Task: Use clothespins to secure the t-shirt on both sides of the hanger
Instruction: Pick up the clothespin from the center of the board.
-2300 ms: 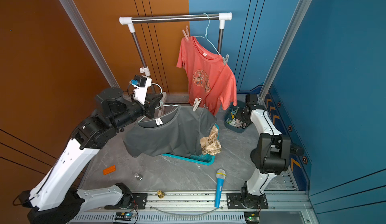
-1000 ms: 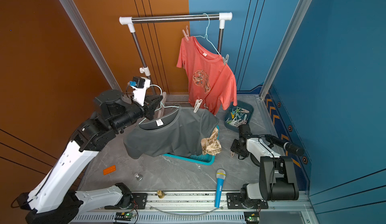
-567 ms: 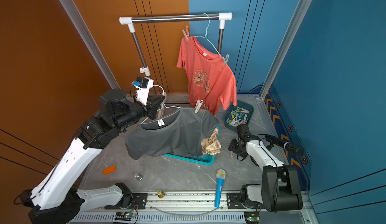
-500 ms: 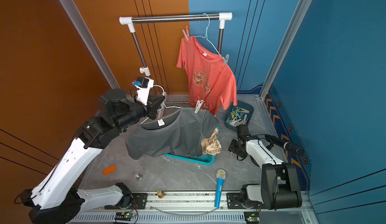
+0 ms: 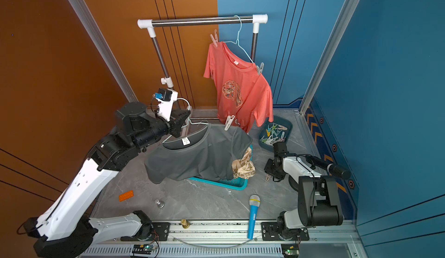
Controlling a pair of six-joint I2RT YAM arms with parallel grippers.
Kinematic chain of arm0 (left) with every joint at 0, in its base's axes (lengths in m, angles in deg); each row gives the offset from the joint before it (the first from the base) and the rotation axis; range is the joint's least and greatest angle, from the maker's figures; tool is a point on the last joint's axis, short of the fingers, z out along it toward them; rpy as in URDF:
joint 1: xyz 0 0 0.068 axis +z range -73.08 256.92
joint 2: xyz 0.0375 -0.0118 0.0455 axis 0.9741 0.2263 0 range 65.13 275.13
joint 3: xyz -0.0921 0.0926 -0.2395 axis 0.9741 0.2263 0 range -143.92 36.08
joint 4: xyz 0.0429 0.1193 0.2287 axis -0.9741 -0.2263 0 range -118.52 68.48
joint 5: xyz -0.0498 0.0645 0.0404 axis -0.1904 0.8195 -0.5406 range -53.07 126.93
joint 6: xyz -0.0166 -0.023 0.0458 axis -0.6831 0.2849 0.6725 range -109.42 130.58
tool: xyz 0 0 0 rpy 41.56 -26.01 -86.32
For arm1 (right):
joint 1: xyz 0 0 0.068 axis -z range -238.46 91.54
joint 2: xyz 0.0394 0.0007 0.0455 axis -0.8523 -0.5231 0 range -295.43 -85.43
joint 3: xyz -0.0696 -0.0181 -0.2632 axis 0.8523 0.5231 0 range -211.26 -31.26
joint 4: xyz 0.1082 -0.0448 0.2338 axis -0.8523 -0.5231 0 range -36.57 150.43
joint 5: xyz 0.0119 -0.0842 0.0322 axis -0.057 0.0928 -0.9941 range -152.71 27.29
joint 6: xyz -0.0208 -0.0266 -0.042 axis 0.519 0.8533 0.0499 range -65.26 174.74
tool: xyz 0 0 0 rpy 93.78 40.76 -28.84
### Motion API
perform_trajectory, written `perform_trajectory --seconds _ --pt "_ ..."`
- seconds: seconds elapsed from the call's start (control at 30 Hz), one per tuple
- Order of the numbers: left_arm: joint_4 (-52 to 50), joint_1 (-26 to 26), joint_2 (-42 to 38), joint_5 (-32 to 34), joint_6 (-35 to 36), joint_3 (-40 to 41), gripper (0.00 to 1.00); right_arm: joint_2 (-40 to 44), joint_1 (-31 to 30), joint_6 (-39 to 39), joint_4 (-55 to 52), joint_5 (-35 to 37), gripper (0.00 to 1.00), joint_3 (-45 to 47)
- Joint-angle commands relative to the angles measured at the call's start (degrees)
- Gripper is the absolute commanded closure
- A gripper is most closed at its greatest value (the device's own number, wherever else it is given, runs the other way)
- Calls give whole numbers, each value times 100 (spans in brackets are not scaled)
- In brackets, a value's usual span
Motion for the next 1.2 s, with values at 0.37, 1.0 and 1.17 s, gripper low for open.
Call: perform_trajectory --seconds 0.37,1.0,1.17 --pt "83 16 152 1734 -654 -171 98 972 119 -25 89 -141 78 52" --pt "362 -531 -205 4113 -1515 -240 100 3339 -1 229 -418 325 89 -200" --pt "549 -1222 310 4845 -383 -1610 99 3457 -147 247 -535 371 89 -446"
